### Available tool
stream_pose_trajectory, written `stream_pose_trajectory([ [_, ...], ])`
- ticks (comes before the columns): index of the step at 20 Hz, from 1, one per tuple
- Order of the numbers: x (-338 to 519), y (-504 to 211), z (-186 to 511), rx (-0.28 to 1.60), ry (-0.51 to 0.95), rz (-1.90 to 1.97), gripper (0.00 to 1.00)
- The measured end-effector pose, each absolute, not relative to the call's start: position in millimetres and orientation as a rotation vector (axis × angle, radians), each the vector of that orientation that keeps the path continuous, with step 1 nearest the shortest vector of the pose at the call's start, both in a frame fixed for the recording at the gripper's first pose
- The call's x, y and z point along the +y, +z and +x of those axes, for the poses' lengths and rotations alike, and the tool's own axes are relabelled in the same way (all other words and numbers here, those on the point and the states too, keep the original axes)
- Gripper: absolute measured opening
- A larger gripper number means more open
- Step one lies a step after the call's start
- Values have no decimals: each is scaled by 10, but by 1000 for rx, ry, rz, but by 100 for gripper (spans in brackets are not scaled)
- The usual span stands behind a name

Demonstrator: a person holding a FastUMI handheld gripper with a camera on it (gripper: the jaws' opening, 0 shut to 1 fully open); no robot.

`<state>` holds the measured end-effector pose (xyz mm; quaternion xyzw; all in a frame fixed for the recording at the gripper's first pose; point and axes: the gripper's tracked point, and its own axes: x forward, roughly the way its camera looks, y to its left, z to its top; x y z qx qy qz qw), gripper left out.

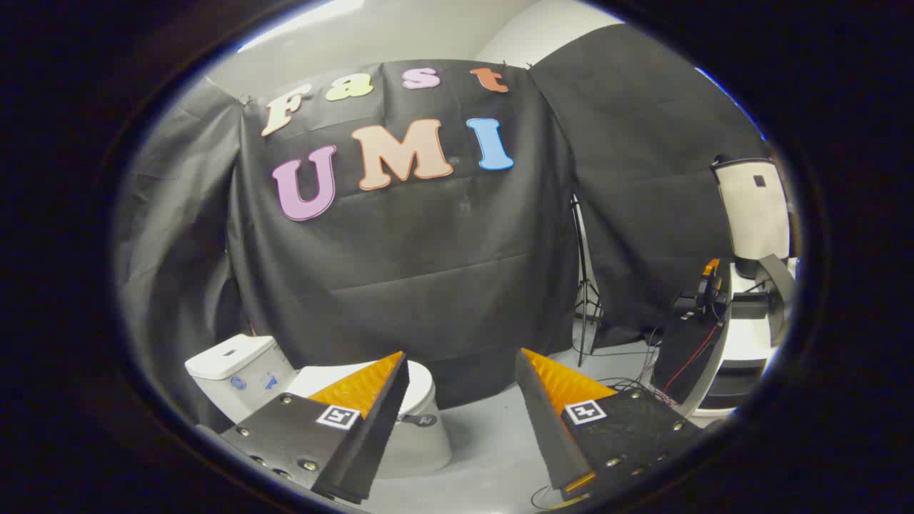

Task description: Open the toilet lid.

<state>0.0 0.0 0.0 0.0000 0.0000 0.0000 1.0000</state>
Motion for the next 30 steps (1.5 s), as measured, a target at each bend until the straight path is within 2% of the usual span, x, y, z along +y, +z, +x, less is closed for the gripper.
stream_pose_trajectory([
  [30, -283, -212, 56, 53, -93, 97, 89],
])
